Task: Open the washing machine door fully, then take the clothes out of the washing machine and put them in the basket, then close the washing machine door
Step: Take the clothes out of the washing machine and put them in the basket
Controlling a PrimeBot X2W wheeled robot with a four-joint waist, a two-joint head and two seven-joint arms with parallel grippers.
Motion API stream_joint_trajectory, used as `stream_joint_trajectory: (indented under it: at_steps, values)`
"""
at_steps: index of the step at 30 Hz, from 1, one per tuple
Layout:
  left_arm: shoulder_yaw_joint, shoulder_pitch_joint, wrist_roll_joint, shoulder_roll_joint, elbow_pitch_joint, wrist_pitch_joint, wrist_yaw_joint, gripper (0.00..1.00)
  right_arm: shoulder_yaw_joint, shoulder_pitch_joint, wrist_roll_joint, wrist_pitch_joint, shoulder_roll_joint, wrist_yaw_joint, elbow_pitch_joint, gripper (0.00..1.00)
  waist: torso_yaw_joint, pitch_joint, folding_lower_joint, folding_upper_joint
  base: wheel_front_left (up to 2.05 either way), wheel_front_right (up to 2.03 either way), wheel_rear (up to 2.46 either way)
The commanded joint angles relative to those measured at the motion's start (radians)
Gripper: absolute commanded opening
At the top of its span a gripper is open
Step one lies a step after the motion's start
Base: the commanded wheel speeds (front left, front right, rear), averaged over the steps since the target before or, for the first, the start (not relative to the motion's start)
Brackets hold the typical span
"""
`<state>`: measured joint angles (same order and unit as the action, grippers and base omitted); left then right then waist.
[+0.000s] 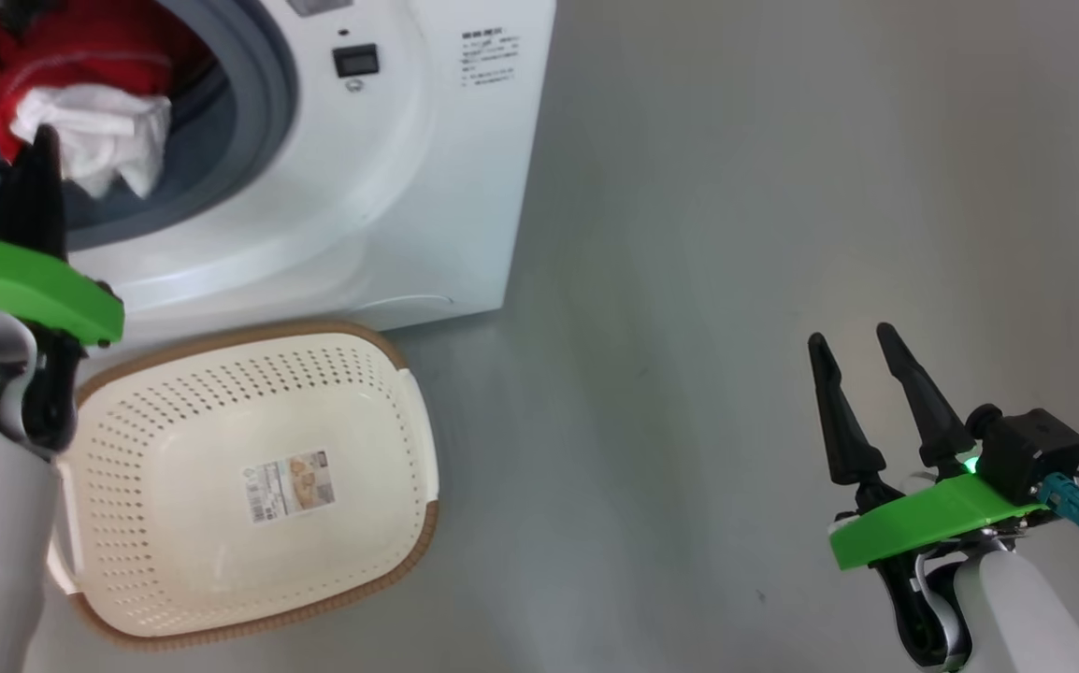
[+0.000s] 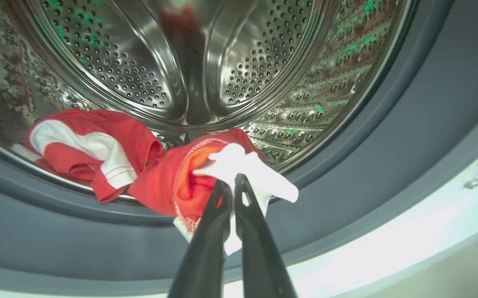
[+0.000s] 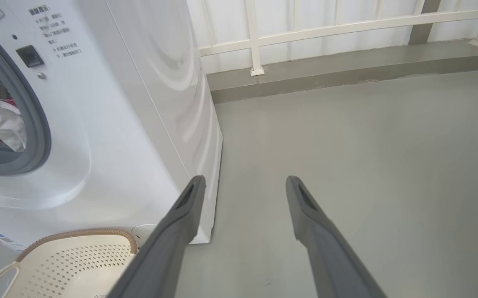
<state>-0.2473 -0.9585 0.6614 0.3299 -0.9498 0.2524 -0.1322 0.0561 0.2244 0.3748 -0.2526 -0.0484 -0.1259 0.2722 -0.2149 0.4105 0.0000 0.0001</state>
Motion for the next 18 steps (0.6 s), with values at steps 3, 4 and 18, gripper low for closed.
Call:
stream_joint_trajectory:
  at_steps: [3,4,18]
  values:
    - [0.081,0.066,-0.028,0.027,0.098,0.009,0.002,0.0,0.006,-0.028,-0.017,-0.009,-0.002,-0.005,-0.019,1.0,0.043,-0.049,0.0,-0.0001,0.0,0.0,0.0]
    - [0.1,0.086,-0.036,0.02,0.123,0.009,0.002,0.0,0.003,-0.032,-0.018,-0.009,-0.002,-0.005,-0.019,1.0,0.047,-0.056,0.0,-0.0001,0.0,0.0,0.0]
    - [0.289,0.344,-0.172,-0.078,0.544,0.009,0.002,0.0,-0.025,-0.066,-0.032,-0.009,-0.002,-0.005,-0.027,1.0,0.088,-0.101,0.0,-0.0001,0.0,0.0,0.0]
